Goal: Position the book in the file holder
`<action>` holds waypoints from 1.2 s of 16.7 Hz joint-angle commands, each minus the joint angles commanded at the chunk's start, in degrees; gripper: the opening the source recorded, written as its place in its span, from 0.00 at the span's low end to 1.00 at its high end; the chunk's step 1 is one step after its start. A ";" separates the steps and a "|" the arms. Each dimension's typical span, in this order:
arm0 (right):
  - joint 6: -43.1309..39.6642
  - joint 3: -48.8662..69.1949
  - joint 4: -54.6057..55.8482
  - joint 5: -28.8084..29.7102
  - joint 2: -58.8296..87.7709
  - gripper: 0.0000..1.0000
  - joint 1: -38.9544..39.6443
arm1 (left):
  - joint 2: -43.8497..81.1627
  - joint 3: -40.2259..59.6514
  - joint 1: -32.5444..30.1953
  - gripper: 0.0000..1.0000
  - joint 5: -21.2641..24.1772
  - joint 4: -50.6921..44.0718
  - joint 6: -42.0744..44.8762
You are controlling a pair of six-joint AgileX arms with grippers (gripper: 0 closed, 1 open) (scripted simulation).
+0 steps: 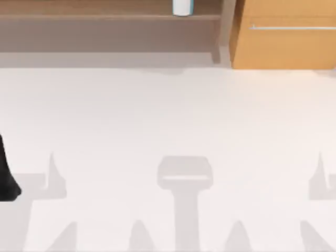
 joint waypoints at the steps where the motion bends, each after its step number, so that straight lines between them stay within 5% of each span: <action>1: 0.00 0.00 0.00 0.00 0.00 1.00 0.00 | 0.00 0.00 0.00 1.00 0.00 0.00 0.00; 9: -0.20 13.48 5.16 10.18 16.61 1.00 11.70 | 0.00 0.00 0.00 1.00 0.00 0.00 0.00; 20: -0.68 58.28 22.86 33.59 88.81 1.00 36.17 | 0.00 0.00 0.00 1.00 0.00 0.00 0.00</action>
